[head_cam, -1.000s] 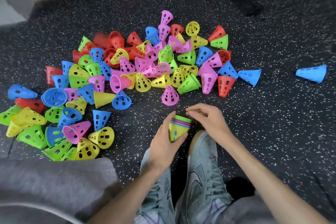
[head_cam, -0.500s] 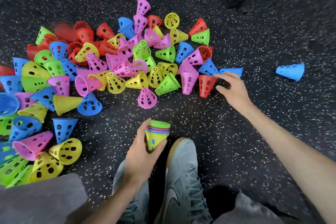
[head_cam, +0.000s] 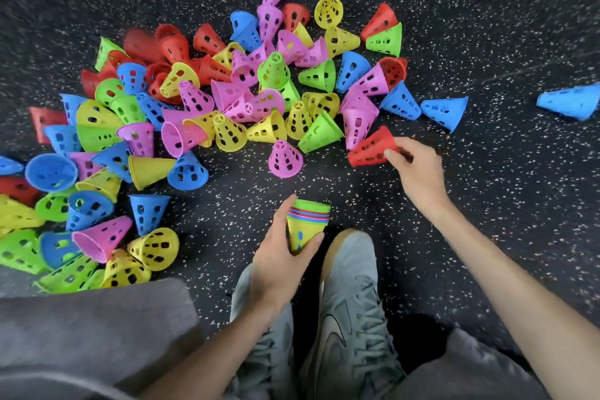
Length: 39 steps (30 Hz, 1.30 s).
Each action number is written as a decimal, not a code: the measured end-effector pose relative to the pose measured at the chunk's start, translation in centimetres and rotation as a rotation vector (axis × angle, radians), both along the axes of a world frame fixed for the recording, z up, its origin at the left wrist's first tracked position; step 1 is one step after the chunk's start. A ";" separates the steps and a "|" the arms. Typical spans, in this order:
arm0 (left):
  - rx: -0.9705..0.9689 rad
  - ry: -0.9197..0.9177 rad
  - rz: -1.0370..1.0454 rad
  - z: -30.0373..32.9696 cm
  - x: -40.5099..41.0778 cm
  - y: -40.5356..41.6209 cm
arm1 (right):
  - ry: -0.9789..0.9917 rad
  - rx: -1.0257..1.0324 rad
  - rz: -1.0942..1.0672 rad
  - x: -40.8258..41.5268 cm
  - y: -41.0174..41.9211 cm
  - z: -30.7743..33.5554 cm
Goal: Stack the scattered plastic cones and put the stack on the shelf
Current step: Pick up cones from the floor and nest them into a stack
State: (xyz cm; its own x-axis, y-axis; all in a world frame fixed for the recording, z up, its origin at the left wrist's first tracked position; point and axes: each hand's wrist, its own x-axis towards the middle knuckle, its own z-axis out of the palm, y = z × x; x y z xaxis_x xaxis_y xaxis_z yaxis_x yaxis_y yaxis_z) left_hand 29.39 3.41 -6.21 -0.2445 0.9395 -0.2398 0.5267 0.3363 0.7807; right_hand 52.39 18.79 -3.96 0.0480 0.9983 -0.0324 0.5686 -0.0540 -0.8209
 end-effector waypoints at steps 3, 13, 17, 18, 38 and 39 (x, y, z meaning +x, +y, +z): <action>0.000 -0.002 0.000 0.1 0.0 0.0 | 0.046 -0.039 0.131 -2.3 -0.7 0.4; 0.009 0.026 -0.014 0.4 -0.1 0.1 | 0.034 -0.111 0.388 -7.2 -4.7 1.2; 0.030 0.065 -0.035 0.4 -0.3 0.2 | -0.052 -0.181 0.461 -8.0 -5.8 0.7; 0.036 0.063 -0.031 0.4 -0.3 0.2 | -0.062 -0.186 0.466 -8.2 -6.1 0.6; 0.109 0.128 -0.273 5.0 -10.2 -0.3 | -0.045 -0.008 0.135 -10.8 -13.1 2.8; 0.097 0.219 -0.327 6.0 -12.3 0.0 | -0.022 0.009 0.125 -11.0 -13.3 2.8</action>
State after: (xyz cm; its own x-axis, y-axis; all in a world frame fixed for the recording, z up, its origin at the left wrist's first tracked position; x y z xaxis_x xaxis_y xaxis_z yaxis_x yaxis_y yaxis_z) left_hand 17.09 3.37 -0.19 0.0358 0.9919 -0.1219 0.7513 0.0537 0.6578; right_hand 41.38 5.47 -1.12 -0.0761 0.9968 -0.0241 0.5882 0.0254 -0.8083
